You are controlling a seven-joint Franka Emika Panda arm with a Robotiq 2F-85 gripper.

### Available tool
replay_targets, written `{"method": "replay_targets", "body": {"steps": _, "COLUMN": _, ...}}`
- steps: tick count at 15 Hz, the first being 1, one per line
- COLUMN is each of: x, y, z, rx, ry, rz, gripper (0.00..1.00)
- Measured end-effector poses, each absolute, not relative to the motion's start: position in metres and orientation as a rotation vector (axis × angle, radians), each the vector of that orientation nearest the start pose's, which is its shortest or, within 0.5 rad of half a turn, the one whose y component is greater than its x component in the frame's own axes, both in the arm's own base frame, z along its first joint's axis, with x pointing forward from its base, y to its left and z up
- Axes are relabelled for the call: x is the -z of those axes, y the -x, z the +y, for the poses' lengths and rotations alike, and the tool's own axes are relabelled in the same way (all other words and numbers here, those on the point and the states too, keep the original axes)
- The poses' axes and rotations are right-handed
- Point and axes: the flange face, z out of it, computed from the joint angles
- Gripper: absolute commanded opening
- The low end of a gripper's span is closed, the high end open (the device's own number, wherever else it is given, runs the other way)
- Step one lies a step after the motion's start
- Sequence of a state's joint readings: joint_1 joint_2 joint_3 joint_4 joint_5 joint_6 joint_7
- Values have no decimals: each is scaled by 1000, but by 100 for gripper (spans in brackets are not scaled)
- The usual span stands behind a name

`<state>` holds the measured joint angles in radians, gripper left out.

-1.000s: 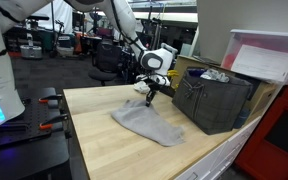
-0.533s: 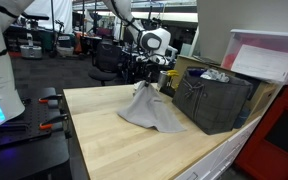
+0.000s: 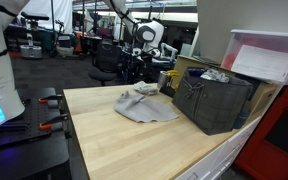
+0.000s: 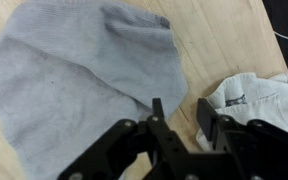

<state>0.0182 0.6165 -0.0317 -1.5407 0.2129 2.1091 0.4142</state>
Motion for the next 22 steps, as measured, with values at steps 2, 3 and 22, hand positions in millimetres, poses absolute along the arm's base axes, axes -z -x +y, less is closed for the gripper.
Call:
{"method": "replay_targets", "body": {"steps": 2, "x": -295, "y": -697, "z": -12, "rx": -122, "ry": 2869, "rz": 786, "gripper": 88}}
{"method": "replay_targets", "body": {"steps": 3, "x": -297, "y": -694, "z": -25, "rx": -121, "ry": 2857, "rz": 806, "gripper": 95}}
{"method": "replay_targets", "body": {"steps": 22, "x": -160, "y": -539, "z": -228, "rx": -484, "ry": 2507, "rz": 1164, "gripper": 100}}
